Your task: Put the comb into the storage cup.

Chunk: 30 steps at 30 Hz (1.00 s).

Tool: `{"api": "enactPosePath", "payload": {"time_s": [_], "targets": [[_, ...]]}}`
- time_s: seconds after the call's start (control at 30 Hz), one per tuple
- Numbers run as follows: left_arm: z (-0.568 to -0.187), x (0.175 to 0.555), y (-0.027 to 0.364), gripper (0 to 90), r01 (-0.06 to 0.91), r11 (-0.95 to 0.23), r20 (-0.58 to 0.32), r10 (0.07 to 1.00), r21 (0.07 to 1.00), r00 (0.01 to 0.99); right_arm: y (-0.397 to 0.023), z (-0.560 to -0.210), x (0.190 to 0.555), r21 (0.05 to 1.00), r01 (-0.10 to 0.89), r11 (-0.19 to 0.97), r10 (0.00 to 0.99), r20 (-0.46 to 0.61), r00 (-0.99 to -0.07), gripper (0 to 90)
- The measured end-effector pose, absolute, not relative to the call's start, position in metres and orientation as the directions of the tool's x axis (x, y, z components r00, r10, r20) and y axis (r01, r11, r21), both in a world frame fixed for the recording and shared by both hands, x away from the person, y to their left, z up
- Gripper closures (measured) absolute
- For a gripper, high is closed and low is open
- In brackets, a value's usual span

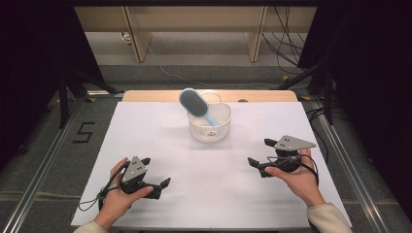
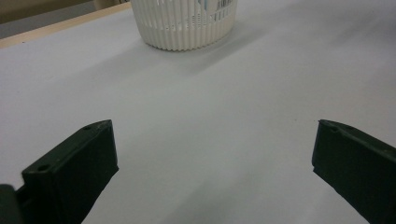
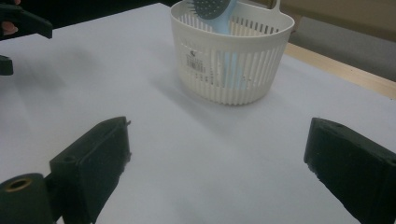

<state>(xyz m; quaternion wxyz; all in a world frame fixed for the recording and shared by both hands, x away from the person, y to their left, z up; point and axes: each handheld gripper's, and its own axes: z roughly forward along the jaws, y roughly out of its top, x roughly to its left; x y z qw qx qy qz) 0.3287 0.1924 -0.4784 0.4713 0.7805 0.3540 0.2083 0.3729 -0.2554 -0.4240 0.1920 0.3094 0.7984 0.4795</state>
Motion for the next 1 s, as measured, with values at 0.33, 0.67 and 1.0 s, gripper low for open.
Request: {"api": "enactPosePath", "payload": {"time_s": [0.33,0.67,1.0], "targets": [[-0.478,0.329,0.193,0.0,0.351,-0.309,-0.002,0.747,0.884,0.665,-0.261,-0.432,0.361,0.885,0.31,0.348,0.674,-0.006,-0.739,7.7],[-0.478,0.329,0.193,0.0,0.35,-0.309,-0.001,0.748,0.885,0.663,-0.269,-0.438,0.347,0.906,0.278,0.318,0.674,-0.01,-0.738,11.2],[-0.478,0.328,0.193,0.0,0.35,-0.309,0.0,0.749,0.884,0.663,-0.275,-0.448,0.339,0.897,0.3,0.326,0.676,0.001,-0.737,10.5]]}}
